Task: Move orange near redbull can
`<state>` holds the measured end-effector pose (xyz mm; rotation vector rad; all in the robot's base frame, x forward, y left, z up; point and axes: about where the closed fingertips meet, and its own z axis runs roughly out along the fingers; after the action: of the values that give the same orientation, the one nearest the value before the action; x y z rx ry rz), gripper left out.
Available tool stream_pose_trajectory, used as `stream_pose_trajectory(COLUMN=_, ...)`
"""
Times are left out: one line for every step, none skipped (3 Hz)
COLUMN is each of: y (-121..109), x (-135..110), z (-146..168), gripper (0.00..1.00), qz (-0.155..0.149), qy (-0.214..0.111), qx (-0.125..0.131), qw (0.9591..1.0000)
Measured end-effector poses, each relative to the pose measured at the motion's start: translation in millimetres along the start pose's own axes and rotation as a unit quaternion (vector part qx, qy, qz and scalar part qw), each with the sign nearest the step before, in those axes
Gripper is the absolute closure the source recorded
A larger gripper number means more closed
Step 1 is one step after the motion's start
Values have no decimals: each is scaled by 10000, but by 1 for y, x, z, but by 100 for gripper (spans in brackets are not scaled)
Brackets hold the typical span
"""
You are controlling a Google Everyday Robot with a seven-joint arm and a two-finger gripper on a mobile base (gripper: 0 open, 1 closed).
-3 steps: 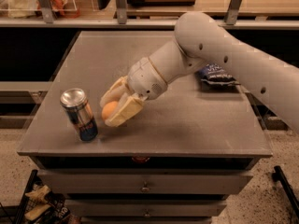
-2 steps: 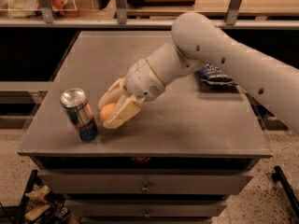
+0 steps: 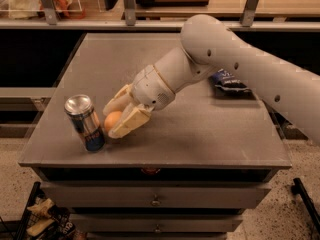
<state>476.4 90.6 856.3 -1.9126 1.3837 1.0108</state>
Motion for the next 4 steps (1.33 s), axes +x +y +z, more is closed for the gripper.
stream_pose_trajectory(y=0, x=1, z=2, gripper=0, qz=1, qy=-3, qx=-19, qw=10000)
stream_pose_trajectory(y=1, x=0, z=2, gripper=0, qz=0, qy=-5, qx=-19, qw=10000)
stream_pose_trajectory(y=2, x=2, z=-2, gripper=0, qz=-18, qy=143, qx=35, qw=9999)
stream_pose_trajectory(y=5, x=10, z=-18, gripper=0, qz=42, qy=364, qx=188, qw=9992)
